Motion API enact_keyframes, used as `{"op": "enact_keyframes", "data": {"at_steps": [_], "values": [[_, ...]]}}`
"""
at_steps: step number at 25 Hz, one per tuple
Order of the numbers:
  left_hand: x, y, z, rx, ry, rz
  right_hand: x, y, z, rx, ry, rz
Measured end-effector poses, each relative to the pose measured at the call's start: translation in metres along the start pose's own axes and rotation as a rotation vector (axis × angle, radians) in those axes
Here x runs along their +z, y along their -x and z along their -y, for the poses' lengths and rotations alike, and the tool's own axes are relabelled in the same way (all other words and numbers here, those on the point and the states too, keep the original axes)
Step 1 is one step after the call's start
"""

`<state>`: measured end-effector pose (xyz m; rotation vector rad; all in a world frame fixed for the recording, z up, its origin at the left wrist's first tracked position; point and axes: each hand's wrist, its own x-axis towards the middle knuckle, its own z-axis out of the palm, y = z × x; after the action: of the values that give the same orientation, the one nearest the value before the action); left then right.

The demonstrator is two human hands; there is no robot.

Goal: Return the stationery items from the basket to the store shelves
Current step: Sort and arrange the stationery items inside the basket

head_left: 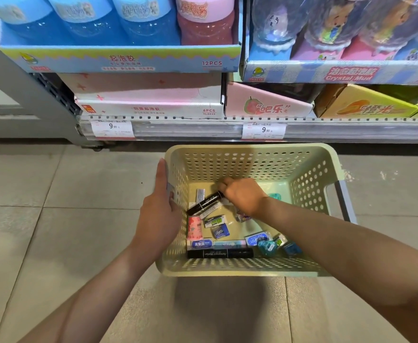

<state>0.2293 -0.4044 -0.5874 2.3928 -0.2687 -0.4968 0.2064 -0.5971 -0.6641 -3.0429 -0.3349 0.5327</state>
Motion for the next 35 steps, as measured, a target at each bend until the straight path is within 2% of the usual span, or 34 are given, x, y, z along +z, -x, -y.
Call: {"op": "enact_keyframes", "data": {"at_steps": [4, 8, 13, 16, 19, 23, 29, 35], "values": [[0.0, 0.0, -0.001, -0.009, -0.002, 0.0, -0.009, 0.013, -0.006, 0.021, 0.091, 0.018], [-0.001, 0.002, -0.003, -0.013, 0.006, 0.009, -0.013, 0.031, -0.025, 0.14, 0.138, 0.05], [-0.002, 0.002, -0.003, -0.011, 0.015, 0.016, -0.017, 0.049, -0.039, 0.216, 0.187, 0.166], [-0.002, 0.002, -0.003, -0.01, 0.015, 0.018, -0.02, 0.053, -0.042, 0.189, 0.242, 0.271], [-0.002, 0.002, -0.003, -0.003, 0.014, 0.019, -0.02, 0.052, -0.042, 0.18, 0.239, 0.306], [-0.003, 0.003, -0.005, 0.004, 0.012, 0.027, -0.012, 0.052, -0.042, 0.206, 0.231, 0.327], [-0.003, 0.004, -0.006, 0.002, 0.007, 0.026, -0.009, 0.051, -0.05, 0.224, 0.363, 0.314], [-0.003, 0.004, -0.006, 0.007, 0.004, 0.019, -0.012, 0.048, -0.046, 0.344, 0.248, 0.264]]}}
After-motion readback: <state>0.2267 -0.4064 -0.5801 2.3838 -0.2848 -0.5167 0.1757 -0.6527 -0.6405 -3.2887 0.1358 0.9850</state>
